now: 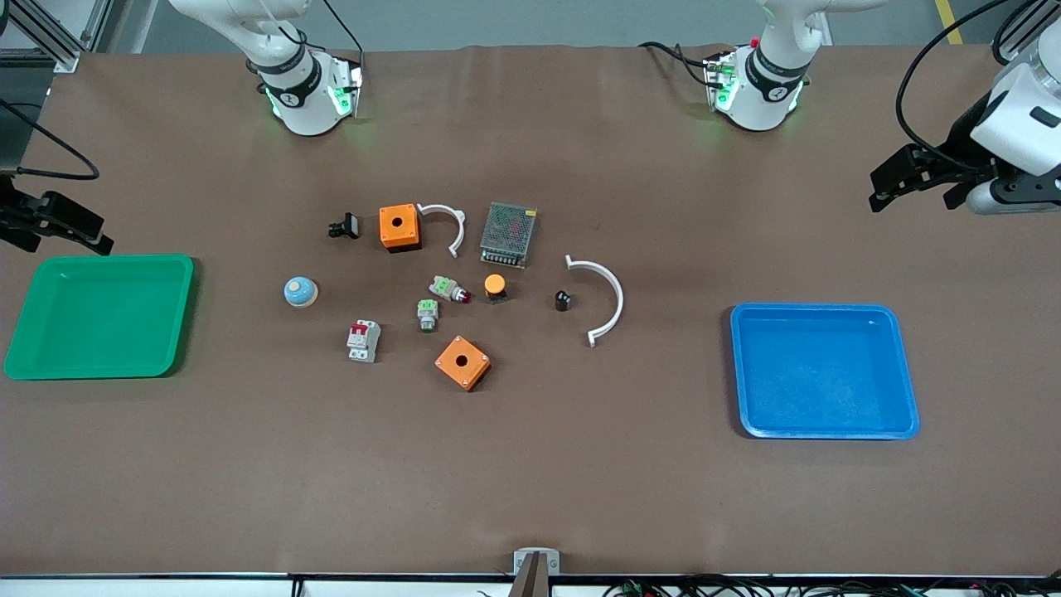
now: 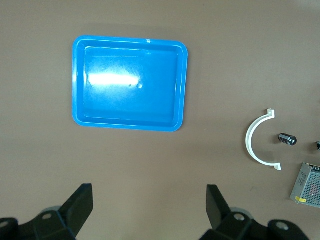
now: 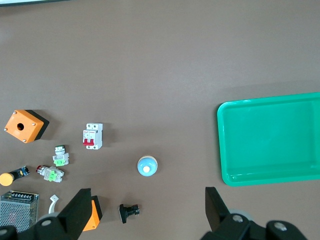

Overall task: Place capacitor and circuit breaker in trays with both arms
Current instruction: 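Move the left gripper toward the black capacitor while the right gripper reaches the breaker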

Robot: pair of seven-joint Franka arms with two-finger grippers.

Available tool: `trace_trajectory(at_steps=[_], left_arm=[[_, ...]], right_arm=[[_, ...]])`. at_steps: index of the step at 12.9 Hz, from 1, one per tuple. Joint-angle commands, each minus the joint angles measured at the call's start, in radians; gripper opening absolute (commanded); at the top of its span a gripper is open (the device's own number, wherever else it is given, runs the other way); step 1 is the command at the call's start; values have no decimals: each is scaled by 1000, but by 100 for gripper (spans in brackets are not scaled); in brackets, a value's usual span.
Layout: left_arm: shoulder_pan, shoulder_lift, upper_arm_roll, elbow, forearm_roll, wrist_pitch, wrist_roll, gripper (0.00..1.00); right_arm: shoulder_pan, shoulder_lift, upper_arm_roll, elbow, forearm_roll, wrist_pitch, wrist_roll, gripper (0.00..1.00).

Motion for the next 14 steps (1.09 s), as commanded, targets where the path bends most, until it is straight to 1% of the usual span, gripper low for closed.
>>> trace_trajectory(at_steps=[1,3,5,7,9,10,12,14], left_arm=[[2,13,-2,29,19,-18,10,100],[0,20,-4,32,17,-18,10,100],[-9,67,-8,82,16,-24,-4,100],[-30,102,-16,87,17,-24,-13,100],[-76,151,-30,87,7,-15,-94,100],[-83,177,-36,87,5,-7,-116,100],[-132,227,-64,87,10,53,-183,100],[-150,265,-70,86,3,94,-264,100]], right_arm=[[-15,6,13,22,-15,-16,-2,100],[-15,6,13,22,-15,-16,-2,100],[-15,6,13,22,-15,-16,-2,100],[-15,6,13,22,-15,-14,1,100],[-15,7,13,22,-13,-13,2,100],[-12,9,13,22,-10,-11,2,100],[-5,18,15,21,-12,-2,1,100],[-3,40,17,19,-3,-6,6,100]])
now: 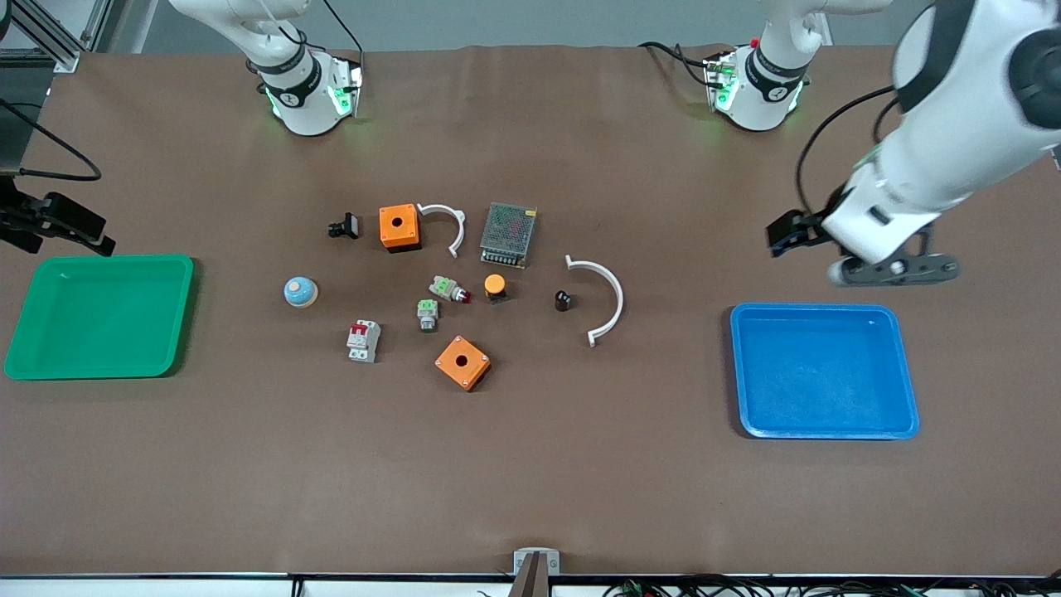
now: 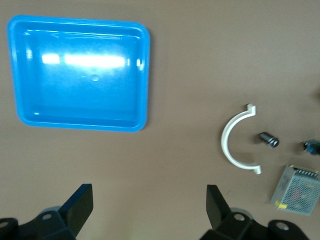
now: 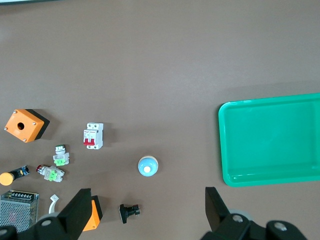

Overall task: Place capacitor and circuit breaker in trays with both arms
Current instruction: 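Move the left gripper toward the black capacitor while the right gripper reaches the breaker, then lower both grippers and grasp the capacitor and the white breaker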

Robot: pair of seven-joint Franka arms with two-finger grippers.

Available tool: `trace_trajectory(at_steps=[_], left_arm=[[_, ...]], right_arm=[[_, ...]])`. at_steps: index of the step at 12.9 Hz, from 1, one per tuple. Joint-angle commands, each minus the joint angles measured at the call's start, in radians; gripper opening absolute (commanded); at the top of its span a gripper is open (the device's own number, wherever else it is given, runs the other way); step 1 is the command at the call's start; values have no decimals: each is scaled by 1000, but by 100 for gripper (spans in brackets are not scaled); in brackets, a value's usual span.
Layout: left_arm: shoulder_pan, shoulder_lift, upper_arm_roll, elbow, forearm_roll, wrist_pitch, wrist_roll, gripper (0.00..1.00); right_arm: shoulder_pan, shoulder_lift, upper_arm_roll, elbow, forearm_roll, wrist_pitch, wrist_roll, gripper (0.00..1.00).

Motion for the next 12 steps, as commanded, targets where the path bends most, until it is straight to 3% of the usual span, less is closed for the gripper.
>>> trace_trajectory(at_steps=[1,4,8,10,12], left_arm=[[-36,64,-11,34,1,41,-62,100],[-119,168,-11,34,-1,144,-151,100],[-271,332,-10,34,13,332,-420,99],[-323,406,-7,34,16,392,-473,94],[-360,467,-8,32,16,475,-539,83]], right_arm=[[-2,45,11,19,2,-9,7,100],[50,103,12,19,4,-5,12,100],[118,178,12,19,-4,-2,119,100],[171,218,14,7,5,10,135,100],[221,237,12,-51,20,68,180,100]])
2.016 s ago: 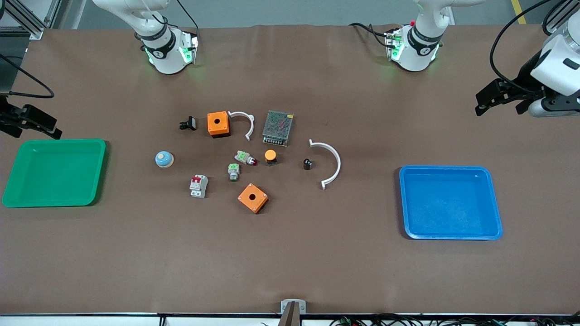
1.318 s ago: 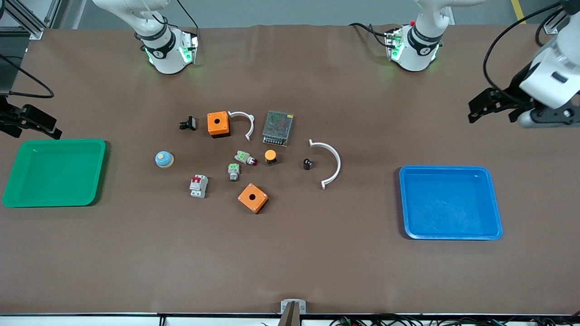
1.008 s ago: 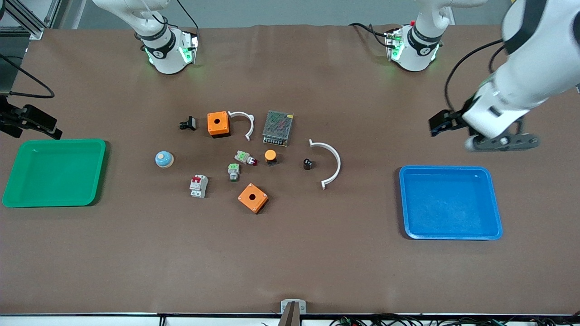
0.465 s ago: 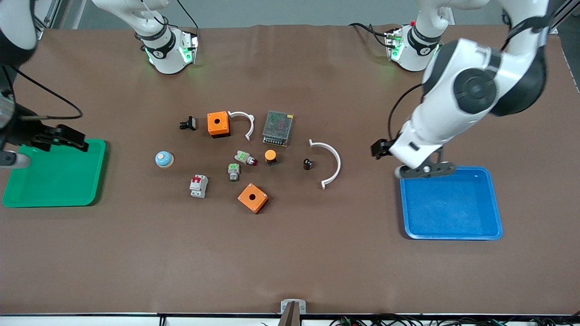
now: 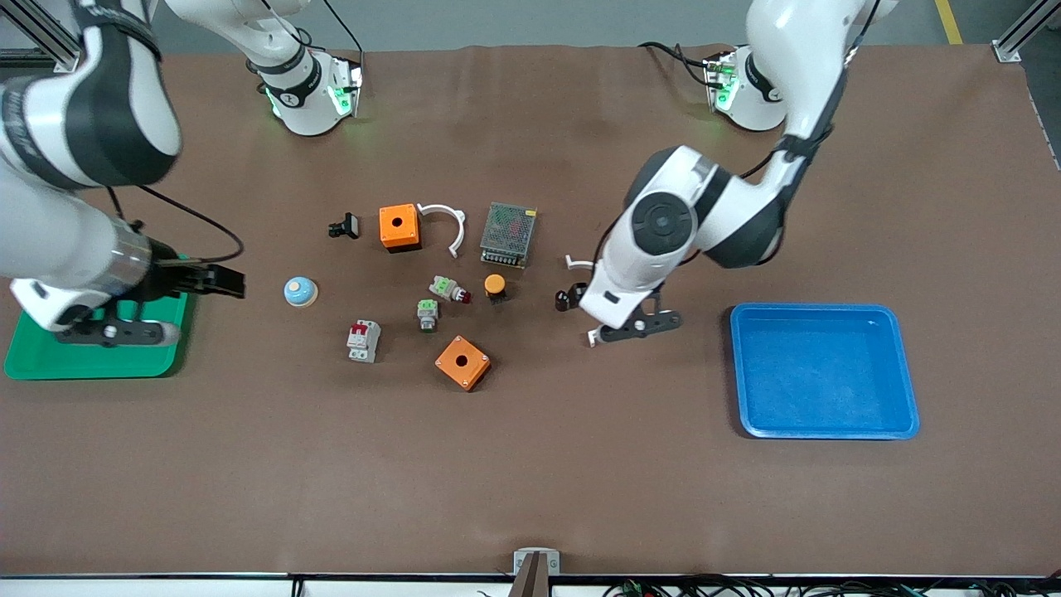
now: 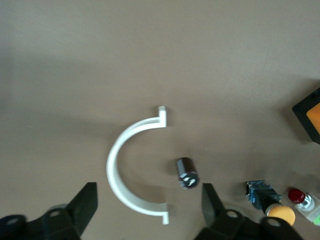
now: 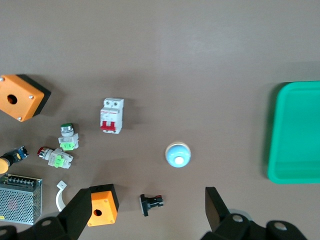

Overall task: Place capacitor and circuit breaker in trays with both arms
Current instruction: 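Lower both grippers and grasp the capacitor and the white breaker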

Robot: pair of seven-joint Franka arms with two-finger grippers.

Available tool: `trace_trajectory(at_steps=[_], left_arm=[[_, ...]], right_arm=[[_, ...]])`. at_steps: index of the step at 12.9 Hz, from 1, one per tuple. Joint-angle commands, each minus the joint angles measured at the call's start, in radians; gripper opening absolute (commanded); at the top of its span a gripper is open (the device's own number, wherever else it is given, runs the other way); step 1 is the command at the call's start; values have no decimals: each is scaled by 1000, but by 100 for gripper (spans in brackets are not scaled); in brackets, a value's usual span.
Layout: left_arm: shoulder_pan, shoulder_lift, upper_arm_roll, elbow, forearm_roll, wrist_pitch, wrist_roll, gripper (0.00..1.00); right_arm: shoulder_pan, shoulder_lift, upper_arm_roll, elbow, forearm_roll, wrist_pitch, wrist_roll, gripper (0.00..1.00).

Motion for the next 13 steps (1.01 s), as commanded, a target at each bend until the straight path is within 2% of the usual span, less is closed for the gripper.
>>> trace_trajectory(at_steps=[1,5,8,11,13], left_arm=[[-39,73,7,22,15,74,-79,80],[-85,164,12,20,33,173,-145,61],[-96,193,12,19,37,187,-160,59],[-97,209,12,14,38,187,-159,51],[-111,215,13,14,40,187,-154,41]], right_arm=[[52,13,-2,-89,28,92,89,100],[119,13,-2,-296,83,349,132,100],[147,25,-3,-425,83,544,132,100],[149,88,-3,-447,83,637,132,100],[149,123,-3,-447,83,683,132,100]])
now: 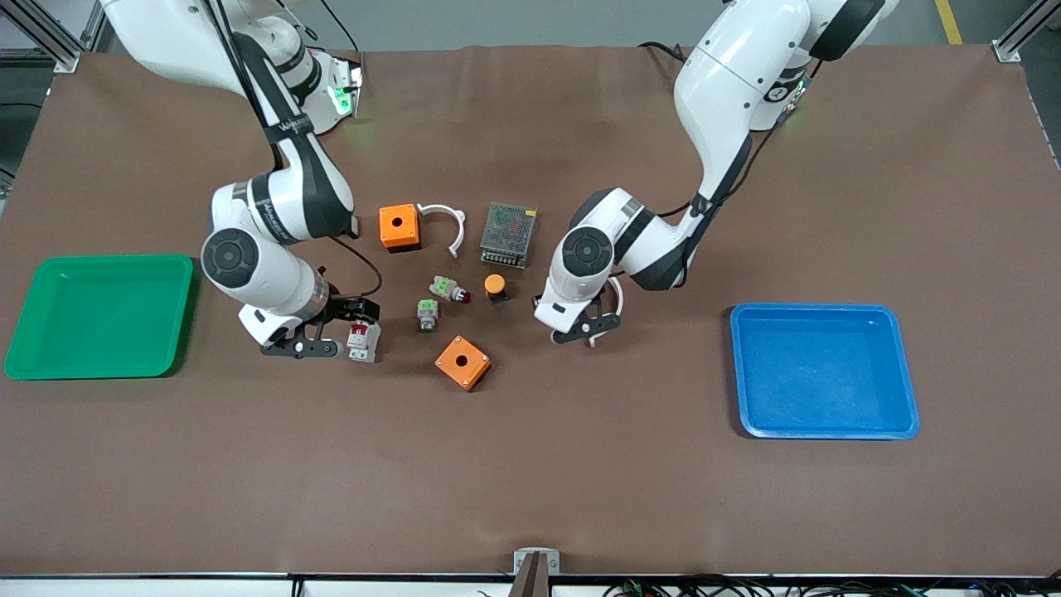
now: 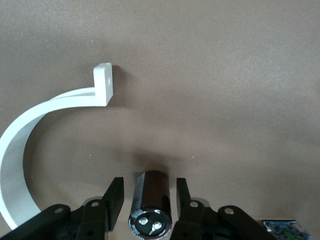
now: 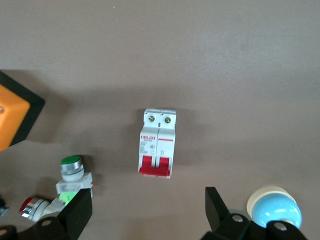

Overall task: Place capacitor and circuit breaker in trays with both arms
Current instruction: 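Lower both grippers and grasp the capacitor and the white breaker, then carry the capacitor with the left gripper while the right gripper carries the breaker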

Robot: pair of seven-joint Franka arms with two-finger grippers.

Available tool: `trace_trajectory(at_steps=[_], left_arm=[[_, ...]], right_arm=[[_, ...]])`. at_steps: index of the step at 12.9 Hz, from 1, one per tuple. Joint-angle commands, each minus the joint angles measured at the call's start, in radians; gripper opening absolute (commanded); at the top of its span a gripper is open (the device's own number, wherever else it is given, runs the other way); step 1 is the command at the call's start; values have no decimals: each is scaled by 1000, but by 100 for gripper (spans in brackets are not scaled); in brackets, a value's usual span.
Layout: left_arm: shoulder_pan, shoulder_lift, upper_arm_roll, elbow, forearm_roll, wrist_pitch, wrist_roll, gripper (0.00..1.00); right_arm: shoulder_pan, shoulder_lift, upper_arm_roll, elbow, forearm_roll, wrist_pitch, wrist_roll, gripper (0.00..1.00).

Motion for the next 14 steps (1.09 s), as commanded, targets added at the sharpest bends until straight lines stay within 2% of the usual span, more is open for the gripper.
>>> trace_trajectory(at_steps=[1,5,6,10,12,14], left_arm=[[-21,10,10,12,30,4,-17,34],[-11,-5,9,13,99,-4,15,5],[-2,-14,10,13,99,-6,23,2],[81,-117,16,9,133,-38,29,1],[152,-157,15,4,186,-91,81,1],[227,-198,15,-7,190,-139,176,1]], right_arm=[[6,48,-6,0,15,66,13,100],[9,115,-6,2,17,167,13,100],[7,117,-6,3,15,169,11,96],[7,117,-6,5,15,164,13,38],[1,117,-6,8,17,158,14,22],[-2,115,-6,13,17,155,14,19]])
